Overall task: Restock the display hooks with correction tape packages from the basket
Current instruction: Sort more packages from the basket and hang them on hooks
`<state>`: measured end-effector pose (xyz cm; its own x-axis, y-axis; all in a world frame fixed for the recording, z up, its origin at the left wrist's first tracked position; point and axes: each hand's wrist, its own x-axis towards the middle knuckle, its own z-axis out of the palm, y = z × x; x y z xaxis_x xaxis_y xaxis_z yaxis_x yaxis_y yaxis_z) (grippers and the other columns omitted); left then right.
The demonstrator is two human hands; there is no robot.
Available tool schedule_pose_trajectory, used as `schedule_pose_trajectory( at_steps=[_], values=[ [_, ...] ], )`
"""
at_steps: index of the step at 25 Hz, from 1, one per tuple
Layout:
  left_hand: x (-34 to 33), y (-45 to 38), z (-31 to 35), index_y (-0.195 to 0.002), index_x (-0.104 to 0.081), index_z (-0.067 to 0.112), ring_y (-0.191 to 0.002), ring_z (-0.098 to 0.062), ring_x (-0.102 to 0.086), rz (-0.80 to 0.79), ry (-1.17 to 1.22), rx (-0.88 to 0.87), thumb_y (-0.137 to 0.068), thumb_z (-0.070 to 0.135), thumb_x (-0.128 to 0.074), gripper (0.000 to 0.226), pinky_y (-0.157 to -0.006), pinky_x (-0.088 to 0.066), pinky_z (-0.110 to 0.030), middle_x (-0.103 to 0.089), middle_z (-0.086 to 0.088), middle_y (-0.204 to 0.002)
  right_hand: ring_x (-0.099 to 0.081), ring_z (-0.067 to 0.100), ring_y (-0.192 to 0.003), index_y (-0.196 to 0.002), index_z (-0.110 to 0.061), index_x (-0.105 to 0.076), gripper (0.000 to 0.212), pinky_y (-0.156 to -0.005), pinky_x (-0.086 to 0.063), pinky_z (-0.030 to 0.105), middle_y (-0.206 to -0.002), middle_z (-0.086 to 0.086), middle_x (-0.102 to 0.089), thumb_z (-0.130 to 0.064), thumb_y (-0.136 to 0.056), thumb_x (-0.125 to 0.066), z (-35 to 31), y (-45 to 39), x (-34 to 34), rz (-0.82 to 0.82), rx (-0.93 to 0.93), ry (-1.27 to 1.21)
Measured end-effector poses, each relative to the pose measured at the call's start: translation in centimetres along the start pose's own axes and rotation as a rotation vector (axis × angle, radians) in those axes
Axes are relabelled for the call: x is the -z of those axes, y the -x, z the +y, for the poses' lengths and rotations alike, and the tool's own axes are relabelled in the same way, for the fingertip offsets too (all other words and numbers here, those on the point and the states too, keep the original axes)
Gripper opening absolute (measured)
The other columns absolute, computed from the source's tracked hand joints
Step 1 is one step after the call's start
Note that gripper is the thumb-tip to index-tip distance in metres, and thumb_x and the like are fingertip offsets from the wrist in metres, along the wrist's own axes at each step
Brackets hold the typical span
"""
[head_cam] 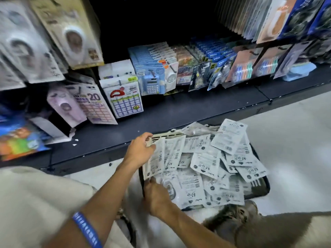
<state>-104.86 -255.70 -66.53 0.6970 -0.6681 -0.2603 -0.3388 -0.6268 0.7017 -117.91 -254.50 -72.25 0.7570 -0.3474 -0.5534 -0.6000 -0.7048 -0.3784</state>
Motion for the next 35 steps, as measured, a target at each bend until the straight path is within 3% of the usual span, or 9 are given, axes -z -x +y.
schedule_pose_trajectory(
  at_steps=[6,11,15,17,19,22,26,31,35],
  values=[
    [3.6,2.3,-1.7,-0.133,-0.060,0.025,-0.118,-0.024,-0.060,0.008,-0.038,-0.056,-0.094,0.019,-0.063,0.040,-0.103,-0.049,-0.037,-0.065,-0.002,-0.131,-0.064,0.033,-0.103,-0.114,-0.010,-0.069,0.023,-0.083,-0.052,0.036,-0.114,0.015,-0.071,-0.018,-0.094,-0.060,-4.8,3.2,4.3,-0.054,0.410,-0.037],
    [3.3,2.3,-2.2,-0.133,-0.060,0.028,-0.116,-0.024,-0.060,0.019,-0.052,-0.040,-0.094,0.012,-0.054,0.042,-0.100,-0.051,-0.040,-0.064,-0.001,-0.131,-0.065,0.023,-0.104,-0.123,-0.017,-0.068,0.028,-0.082,-0.044,0.025,-0.117,0.003,-0.072,-0.020,-0.098,-0.056,2.6,4.1,12.7,-0.018,0.314,0.182],
    [3.6,-0.3,-3.6,-0.121,-0.068,0.018,-0.106,-0.021,-0.062,0.206,0.206,0.134,-0.089,-0.006,-0.045,0.046,-0.101,-0.050,-0.034,-0.069,-0.006,-0.121,-0.061,0.023,-0.114,-0.135,-0.026,-0.055,0.039,-0.089,-0.049,0.032,-0.122,-0.002,-0.069,-0.021,-0.096,-0.054,6.6,-0.2,17.0,0.215,0.202,0.369],
    [4.0,-1.5,-4.5,-0.117,-0.068,0.017,-0.107,-0.022,-0.063,0.294,0.279,0.221,-0.089,-0.006,-0.045,0.044,-0.103,-0.050,-0.036,-0.070,-0.005,-0.117,-0.052,0.026,-0.126,-0.148,-0.028,-0.039,0.060,-0.101,-0.047,0.039,-0.143,0.000,-0.055,-0.016,-0.092,-0.059,5.6,-3.5,16.0,0.216,0.336,0.522],
    [4.0,-2.7,-5.4,-0.115,-0.069,0.018,-0.109,-0.024,-0.064,0.360,0.313,0.294,-0.089,-0.006,-0.047,0.041,-0.104,-0.050,-0.041,-0.071,-0.004,-0.114,-0.036,0.029,-0.142,-0.156,-0.030,-0.023,0.082,-0.116,-0.032,0.045,-0.160,0.003,-0.032,-0.010,-0.088,-0.066,3.9,-7.2,13.6,0.137,0.530,0.654],
    [4.3,-4.3,-6.3,-0.106,-0.069,0.018,-0.105,-0.025,-0.067,0.446,0.333,0.361,-0.085,-0.007,-0.051,0.037,-0.102,-0.052,-0.042,-0.071,-0.003,-0.104,-0.010,0.033,-0.154,-0.159,-0.028,-0.013,0.093,-0.123,-0.014,0.053,-0.169,0.007,-0.010,-0.013,-0.088,-0.071,1.3,-11.4,10.2,0.081,0.746,0.806],
    [5.2,-5.5,-6.8,-0.097,-0.067,0.020,-0.099,-0.025,-0.068,0.518,0.392,0.348,-0.082,-0.009,-0.052,0.036,-0.099,-0.054,-0.041,-0.071,-0.003,-0.097,-0.030,0.031,-0.144,-0.147,-0.026,-0.038,0.055,-0.115,-0.028,0.050,-0.147,0.003,-0.042,-0.019,-0.095,-0.054,-0.8,-13.1,6.7,0.169,0.847,1.025],
    [6.9,-5.1,-6.5,-0.095,-0.070,0.020,-0.085,-0.014,-0.066,0.682,0.553,0.341,-0.085,-0.009,-0.053,0.035,-0.093,-0.053,-0.031,-0.070,0.003,-0.087,-0.045,0.018,-0.140,-0.145,-0.033,-0.051,0.046,-0.113,-0.033,0.037,-0.151,-0.012,-0.051,-0.026,-0.100,-0.057,-0.9,-13.3,11.5,0.037,0.917,0.554],
    [8.8,-2.4,-4.0,-0.090,-0.071,0.020,-0.085,-0.012,-0.065,0.821,0.716,0.357,-0.094,0.003,-0.059,0.022,-0.080,-0.048,-0.020,-0.072,0.005,-0.085,-0.072,0.009,-0.093,-0.111,-0.028,-0.078,0.020,-0.081,-0.057,0.038,-0.104,-0.004,-0.079,-0.035,-0.096,-0.067,-0.1,-10.7,19.9,0.012,0.752,-0.115]
  ],
)
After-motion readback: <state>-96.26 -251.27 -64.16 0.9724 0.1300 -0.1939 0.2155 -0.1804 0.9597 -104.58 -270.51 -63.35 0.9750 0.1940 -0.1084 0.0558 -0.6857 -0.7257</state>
